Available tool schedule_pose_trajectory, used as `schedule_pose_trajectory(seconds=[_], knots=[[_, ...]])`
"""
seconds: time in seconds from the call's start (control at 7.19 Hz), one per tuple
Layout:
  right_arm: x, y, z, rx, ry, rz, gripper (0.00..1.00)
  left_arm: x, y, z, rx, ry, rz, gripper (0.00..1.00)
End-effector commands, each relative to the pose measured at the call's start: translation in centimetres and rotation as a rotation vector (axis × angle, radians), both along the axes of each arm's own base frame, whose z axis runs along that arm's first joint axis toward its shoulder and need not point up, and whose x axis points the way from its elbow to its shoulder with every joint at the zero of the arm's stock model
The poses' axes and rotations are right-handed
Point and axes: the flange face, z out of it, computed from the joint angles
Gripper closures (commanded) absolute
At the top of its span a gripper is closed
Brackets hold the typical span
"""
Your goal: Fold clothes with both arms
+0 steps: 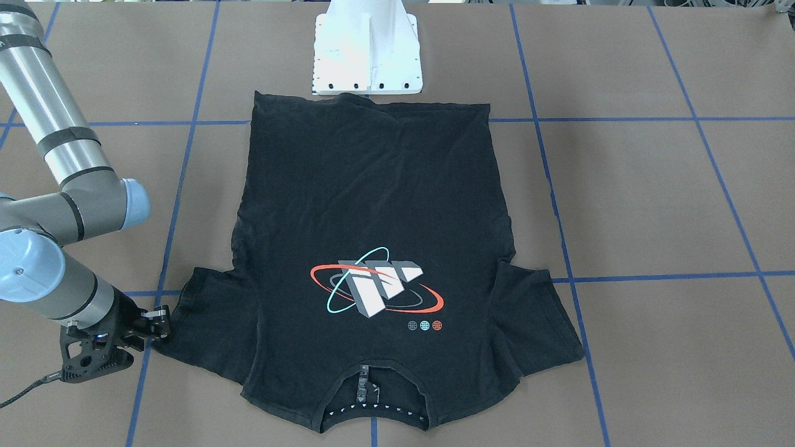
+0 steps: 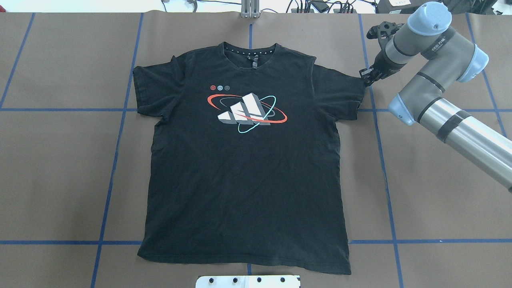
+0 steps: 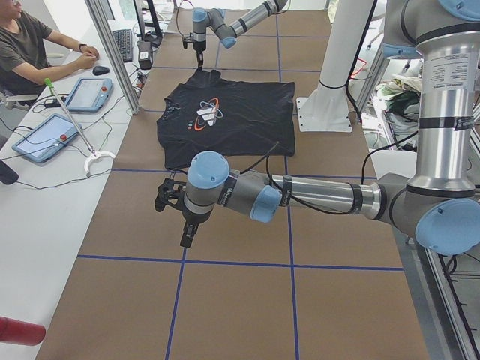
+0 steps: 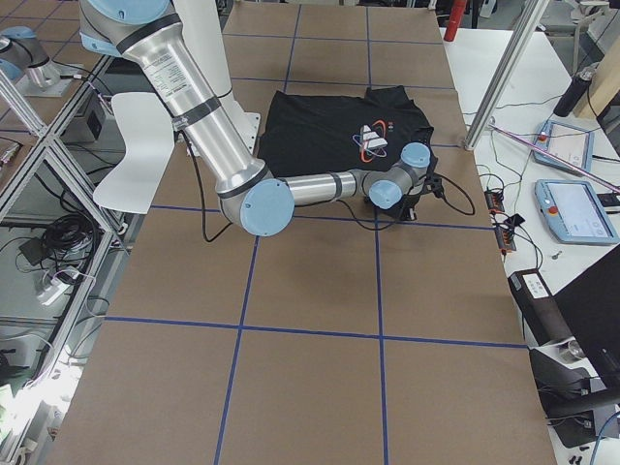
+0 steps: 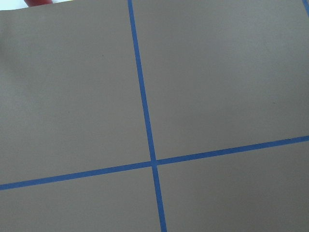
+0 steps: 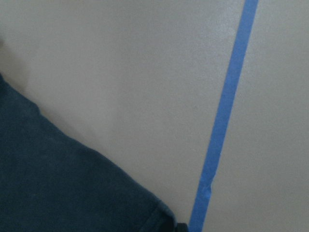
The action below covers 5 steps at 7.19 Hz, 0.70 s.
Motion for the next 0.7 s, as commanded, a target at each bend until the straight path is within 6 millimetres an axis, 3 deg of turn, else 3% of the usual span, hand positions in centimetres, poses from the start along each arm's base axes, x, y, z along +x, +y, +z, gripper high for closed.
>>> schedule_pose_trajectory(seconds=[0.0,0.28,0.42,0.56], knots=[[0.1,-0.8,-2.3,0.022,-0.02,0.003,1.0,0.0,0.0,0.1,-0.001,0.0,0.0,0.0],[1.5,1.5,-7.8,0.024,-0.121,0.056,1.0,0.0,0.0,-0.1,0.002,0.001,0.001,0.0],[-0.1,3.5,-11.8,-0.044,-0.204,0.081,1.0,0.0,0.0,-0.6,0.013,0.0,0.003,0.0],[-3.2,5.6,-14.7,-0.091,-0.248,0.08,1.0,0.0,0.0,-1.0,0.027,-0.001,0.005,0.0]])
